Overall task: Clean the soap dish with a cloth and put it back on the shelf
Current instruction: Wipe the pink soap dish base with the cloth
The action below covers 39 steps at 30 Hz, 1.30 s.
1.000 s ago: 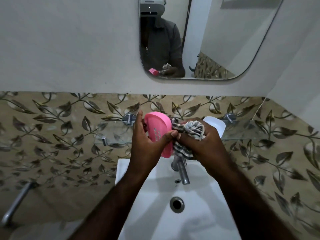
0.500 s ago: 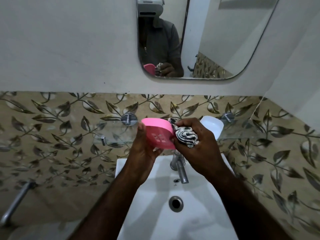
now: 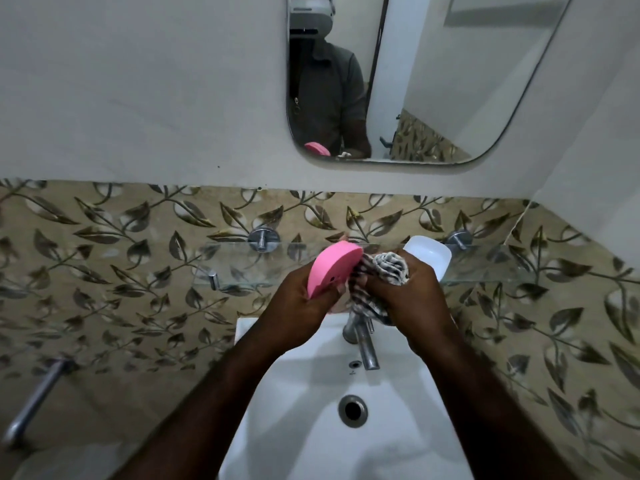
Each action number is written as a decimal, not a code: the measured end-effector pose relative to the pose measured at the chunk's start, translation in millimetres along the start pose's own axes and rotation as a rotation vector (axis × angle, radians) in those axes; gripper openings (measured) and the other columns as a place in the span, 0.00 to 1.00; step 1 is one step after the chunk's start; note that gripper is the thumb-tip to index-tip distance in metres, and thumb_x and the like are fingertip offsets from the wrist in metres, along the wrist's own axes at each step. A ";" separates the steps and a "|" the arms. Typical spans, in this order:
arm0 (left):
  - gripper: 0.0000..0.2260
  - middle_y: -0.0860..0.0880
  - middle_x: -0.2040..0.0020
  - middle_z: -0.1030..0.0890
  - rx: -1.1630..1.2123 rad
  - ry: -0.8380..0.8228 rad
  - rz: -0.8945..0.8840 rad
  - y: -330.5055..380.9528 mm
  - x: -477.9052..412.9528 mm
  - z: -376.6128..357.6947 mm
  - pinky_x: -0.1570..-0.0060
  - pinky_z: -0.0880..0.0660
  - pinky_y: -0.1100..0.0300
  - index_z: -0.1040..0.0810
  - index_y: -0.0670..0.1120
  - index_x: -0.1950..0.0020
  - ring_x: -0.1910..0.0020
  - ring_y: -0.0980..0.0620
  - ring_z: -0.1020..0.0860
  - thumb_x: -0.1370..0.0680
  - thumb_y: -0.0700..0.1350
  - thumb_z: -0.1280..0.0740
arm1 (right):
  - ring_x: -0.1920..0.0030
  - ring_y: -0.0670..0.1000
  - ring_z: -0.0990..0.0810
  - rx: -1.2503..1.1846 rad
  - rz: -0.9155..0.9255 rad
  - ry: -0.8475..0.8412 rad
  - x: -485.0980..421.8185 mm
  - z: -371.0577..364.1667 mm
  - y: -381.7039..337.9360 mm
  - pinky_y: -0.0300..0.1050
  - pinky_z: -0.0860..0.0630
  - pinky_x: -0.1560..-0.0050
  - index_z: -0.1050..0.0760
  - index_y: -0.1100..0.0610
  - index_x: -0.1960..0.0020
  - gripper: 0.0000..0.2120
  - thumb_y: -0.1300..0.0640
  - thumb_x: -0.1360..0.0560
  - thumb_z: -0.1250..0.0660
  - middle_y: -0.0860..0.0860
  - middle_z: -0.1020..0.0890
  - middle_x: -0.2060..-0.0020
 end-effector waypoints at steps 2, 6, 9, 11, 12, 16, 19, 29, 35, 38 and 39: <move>0.25 0.56 0.44 0.18 -0.072 -0.031 -0.018 -4.8 -1.0 1.7 0.49 0.23 0.61 0.29 0.64 0.35 0.48 0.52 0.19 0.22 0.36 0.34 | 0.55 0.61 0.15 -0.041 0.048 0.124 1.4 9.9 -5.6 0.67 0.19 0.53 0.20 0.56 0.51 0.10 0.66 0.30 0.26 0.56 0.14 0.58; 0.34 0.50 0.30 0.27 -0.294 -0.116 0.024 -11.8 -5.5 3.4 0.39 0.25 0.50 0.42 0.62 0.24 0.39 0.50 0.23 0.25 0.40 0.34 | 0.53 0.49 0.16 0.073 0.398 0.108 14.0 10.7 -40.3 0.52 0.19 0.49 0.20 0.55 0.49 0.15 0.70 0.30 0.26 0.50 0.15 0.55; 0.26 0.47 0.39 0.23 -0.385 -0.101 0.013 -6.2 -8.4 1.2 0.41 0.25 0.50 0.28 0.54 0.33 0.40 0.48 0.24 0.30 0.39 0.34 | 0.48 0.51 0.19 0.405 0.745 -0.039 29.4 -6.5 -56.7 0.48 0.23 0.46 0.19 0.57 0.46 0.17 0.71 0.31 0.27 0.51 0.17 0.50; 0.15 0.47 0.47 0.20 -0.390 -0.105 -0.076 5.2 -6.8 -1.2 0.46 0.24 0.52 0.24 0.55 0.45 0.46 0.50 0.22 0.30 0.44 0.36 | 0.49 0.54 0.23 0.708 0.923 -0.069 34.8 -17.2 -53.6 0.49 0.25 0.49 0.18 0.58 0.45 0.16 0.69 0.31 0.31 0.54 0.18 0.49; 0.12 0.48 0.49 0.19 -0.408 -0.101 -0.111 9.6 -4.9 -1.2 0.48 0.24 0.55 0.25 0.55 0.47 0.48 0.52 0.22 0.29 0.46 0.37 | 0.49 0.55 0.24 0.801 0.966 -0.083 35.7 -19.9 -50.7 0.50 0.25 0.50 0.18 0.58 0.45 0.16 0.68 0.30 0.33 0.54 0.17 0.47; 0.06 0.49 0.62 0.22 -0.523 0.005 -0.025 12.8 2.2 8.6 0.64 0.32 0.57 0.24 0.52 0.59 0.60 0.50 0.23 0.29 0.41 0.33 | 0.50 0.57 0.23 0.846 0.920 -0.045 25.6 -17.0 -39.4 0.52 0.25 0.51 0.17 0.56 0.46 0.18 0.71 0.34 0.28 0.52 0.17 0.44; 0.05 0.47 0.67 0.22 -0.525 0.049 0.045 16.3 4.6 13.2 0.70 0.35 0.57 0.24 0.48 0.64 0.68 0.53 0.26 0.30 0.41 0.32 | 0.50 0.56 0.24 0.810 0.866 -0.007 24.0 -21.7 -41.4 0.49 0.26 0.50 0.16 0.56 0.47 0.21 0.73 0.36 0.28 0.52 0.16 0.45; 0.08 0.46 0.73 0.26 -0.477 0.056 0.211 12.3 11.9 15.8 0.71 0.38 0.58 0.25 0.43 0.66 0.73 0.49 0.30 0.29 0.45 0.35 | 0.52 0.56 0.24 0.824 0.813 0.009 23.9 -36.9 -34.7 0.51 0.24 0.54 0.17 0.56 0.46 0.19 0.68 0.33 0.35 0.52 0.16 0.45; 0.09 0.53 0.75 0.25 -0.375 0.024 0.253 12.4 14.8 15.6 0.71 0.37 0.58 0.26 0.49 0.71 0.73 0.52 0.29 0.30 0.47 0.35 | 0.51 0.53 0.26 0.791 0.870 -0.062 37.8 -37.4 -25.8 0.47 0.27 0.52 0.17 0.57 0.47 0.18 0.67 0.32 0.38 0.52 0.17 0.42; 0.07 0.51 0.77 0.31 -0.314 0.033 0.304 12.4 13.9 10.0 0.71 0.40 0.58 0.27 0.49 0.73 0.76 0.51 0.35 0.34 0.43 0.35 | 0.47 0.52 0.24 0.680 0.715 0.093 26.7 -33.2 -31.4 0.45 0.28 0.49 0.16 0.56 0.47 0.21 0.71 0.36 0.33 0.52 0.16 0.45; 0.05 0.48 0.75 0.28 -0.295 0.030 0.278 14.4 14.3 8.8 0.71 0.38 0.57 0.25 0.47 0.70 0.74 0.50 0.32 0.34 0.45 0.36 | 0.48 0.54 0.24 0.715 0.733 0.091 30.5 -37.5 -33.6 0.45 0.28 0.49 0.16 0.57 0.47 0.21 0.71 0.36 0.34 0.52 0.16 0.44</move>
Point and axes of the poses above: each hand's wrist, its own x-axis away from the middle knuckle, its own z-axis out of the back of the hand, y = z × x, the point moved 2 cm from there along -x, towards the middle knuckle
